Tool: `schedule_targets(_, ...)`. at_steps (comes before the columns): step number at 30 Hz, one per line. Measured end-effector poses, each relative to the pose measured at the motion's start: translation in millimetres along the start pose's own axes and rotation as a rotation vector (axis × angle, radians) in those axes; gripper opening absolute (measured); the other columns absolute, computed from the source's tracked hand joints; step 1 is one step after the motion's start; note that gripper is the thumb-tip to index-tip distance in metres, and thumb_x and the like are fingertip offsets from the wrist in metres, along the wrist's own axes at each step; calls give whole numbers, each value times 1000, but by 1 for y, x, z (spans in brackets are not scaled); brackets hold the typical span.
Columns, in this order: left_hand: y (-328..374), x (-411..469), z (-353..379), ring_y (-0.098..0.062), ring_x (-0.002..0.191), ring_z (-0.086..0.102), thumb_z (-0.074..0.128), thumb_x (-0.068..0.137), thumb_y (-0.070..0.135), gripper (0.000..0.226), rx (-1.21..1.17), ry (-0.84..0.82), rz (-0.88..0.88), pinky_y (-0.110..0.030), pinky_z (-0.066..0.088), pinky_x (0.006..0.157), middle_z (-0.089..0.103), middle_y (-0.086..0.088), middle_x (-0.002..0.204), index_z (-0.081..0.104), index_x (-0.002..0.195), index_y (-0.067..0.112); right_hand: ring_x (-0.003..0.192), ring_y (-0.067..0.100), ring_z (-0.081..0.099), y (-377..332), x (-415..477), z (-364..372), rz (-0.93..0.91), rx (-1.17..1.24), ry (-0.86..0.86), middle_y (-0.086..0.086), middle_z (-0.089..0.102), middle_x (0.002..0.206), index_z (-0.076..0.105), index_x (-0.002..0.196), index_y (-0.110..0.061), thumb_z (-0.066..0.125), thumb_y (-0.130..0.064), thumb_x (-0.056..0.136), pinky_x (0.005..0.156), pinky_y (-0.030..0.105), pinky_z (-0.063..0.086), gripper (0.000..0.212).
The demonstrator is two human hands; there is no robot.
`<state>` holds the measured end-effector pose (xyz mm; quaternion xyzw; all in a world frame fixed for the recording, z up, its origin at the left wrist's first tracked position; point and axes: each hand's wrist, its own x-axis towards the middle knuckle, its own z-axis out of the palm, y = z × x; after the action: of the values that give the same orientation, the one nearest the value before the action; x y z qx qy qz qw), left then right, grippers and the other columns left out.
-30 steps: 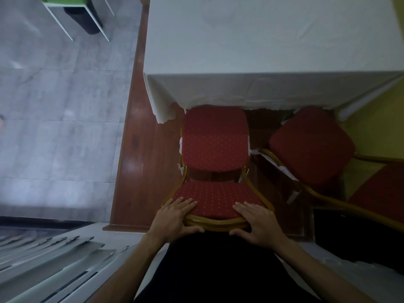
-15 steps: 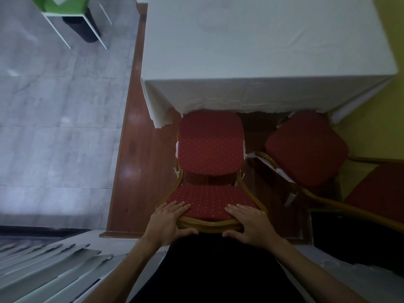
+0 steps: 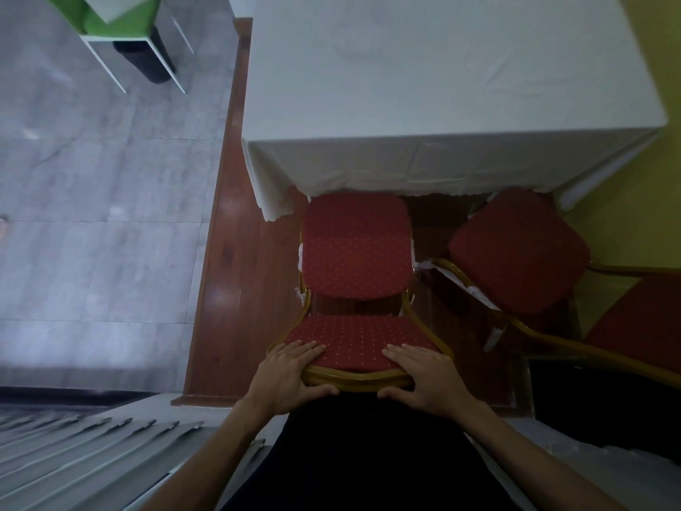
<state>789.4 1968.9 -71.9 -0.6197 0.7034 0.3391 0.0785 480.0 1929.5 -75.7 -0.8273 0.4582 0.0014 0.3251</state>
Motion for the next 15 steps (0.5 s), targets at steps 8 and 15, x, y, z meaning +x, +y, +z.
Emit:
schedule_targets(8,0,3,0,-12,143,32,36,67,99,103,-12,-8,12,-38,20,118,37,12,154,36,150,37,134,19,50,0,-1,-2,-20,-40,-2,-2,57,142,59,138,-21,42,-88,81,108,39,42,89)
schedule_targets(15,-4,2,-2,-11,144,30,31,70,98,101,-10,-27,21,-39,21,119,35,13,155,34,150,38,131,21,53,2,2,0,-25,-37,-19,-2,58,140,59,138,-21,44,-87,81,106,44,47,89)
